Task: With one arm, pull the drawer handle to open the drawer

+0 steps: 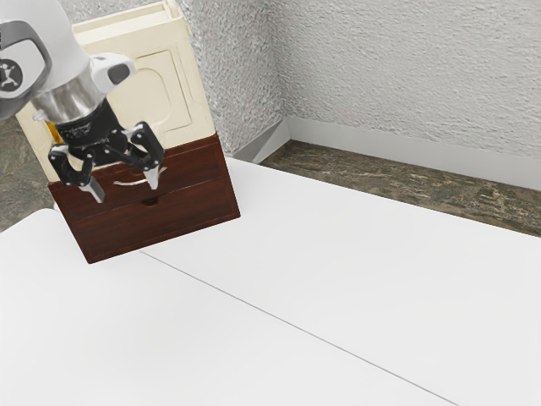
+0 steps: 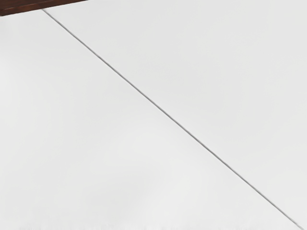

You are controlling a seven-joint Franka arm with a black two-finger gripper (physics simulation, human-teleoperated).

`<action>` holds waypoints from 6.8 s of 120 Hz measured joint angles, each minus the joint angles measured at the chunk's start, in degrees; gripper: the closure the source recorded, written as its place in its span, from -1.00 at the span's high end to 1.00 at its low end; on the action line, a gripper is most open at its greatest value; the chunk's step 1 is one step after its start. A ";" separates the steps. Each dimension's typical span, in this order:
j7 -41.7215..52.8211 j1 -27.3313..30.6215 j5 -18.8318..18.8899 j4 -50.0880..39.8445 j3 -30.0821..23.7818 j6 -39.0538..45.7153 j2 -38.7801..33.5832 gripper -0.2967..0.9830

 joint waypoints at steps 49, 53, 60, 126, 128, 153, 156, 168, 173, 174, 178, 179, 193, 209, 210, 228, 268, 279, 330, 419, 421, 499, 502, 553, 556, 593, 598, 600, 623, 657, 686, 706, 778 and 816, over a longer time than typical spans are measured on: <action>-19.83 -2.69 1.04 0.82 -0.53 -2.74 0.76 0.52; -17.60 -1.83 1.05 1.21 -0.64 -1.33 2.32 0.53; -12.59 2.71 1.19 2.85 -4.02 1.23 4.84 0.53; 30.98 23.25 1.51 -1.38 -17.75 14.15 6.86 0.54; 31.98 23.37 1.53 -1.40 -17.75 14.32 6.90 0.54; 43.46 25.78 1.70 -2.29 -17.67 15.82 7.81 0.54; 44.71 26.01 1.73 -2.38 -17.66 16.22 8.13 0.54; 49.34 26.32 1.83 -2.37 -17.66 17.99 9.51 0.54; 51.14 26.28 1.82 -2.23 -17.66 18.76 10.11 0.54; 51.50 26.26 1.81 -2.18 -17.66 18.90 10.26 0.54; 52.88 26.17 1.79 -1.96 -17.66 19.41 10.96 0.54; 53.22 26.15 1.79 -1.93 -17.66 19.53 11.12 0.54; 57.49 26.00 1.76 -1.74 -17.66 20.96 12.15 0.54; 61.47 25.81 1.77 -1.69 -17.55 21.95 12.65 0.54; 61.70 25.78 1.78 -1.69 -17.53 21.99 12.66 0.54; 65.57 25.43 1.78 1.02 -17.33 22.52 14.82 0.54; 72.32 27.31 1.76 4.14 -17.25 23.09 18.42 0.54; 73.61 27.25 1.78 4.10 -17.23 23.31 18.58 0.54; 78.31 28.94 1.79 5.36 -17.22 23.79 20.75 0.54; 81.77 28.33 1.53 3.93 -16.46 25.43 21.36 0.47; 81.78 28.30 1.52 3.77 -16.44 25.52 21.35 0.48; 80.27 26.84 1.16 -8.05 -16.74 27.65 12.92 0.26; 80.17 27.02 1.16 -8.74 -17.02 27.87 12.38 0.25; 78.37 26.03 1.07 -16.00 -16.49 30.13 5.57 0.15; 78.25 25.91 1.06 -16.53 -16.50 30.23 5.12 0.16; 77.16 25.26 1.10 -19.78 -16.50 32.08 2.72 0.26; 76.99 25.19 1.10 -20.31 -16.54 32.51 2.47 0.32; 76.93 25.19 1.09 -20.45 -16.55 32.68 2.42 0.34; 76.19 25.01 0.97 -22.19 -16.60 34.10 0.92 0.27; 74.78 24.33 1.07 -25.05 -16.64 35.68 -1.40 0.31; 73.67 23.45 1.05 -26.20 -16.69 36.46 -2.78 0.26; 72.93 23.24 1.03 -26.46 -16.69 36.84 -3.14 0.26; 69.53 21.26 1.07 -30.19 -17.03 38.89 -6.30 0.25; 68.55 21.51 1.10 -30.20 -16.85 39.11 -6.46 0.28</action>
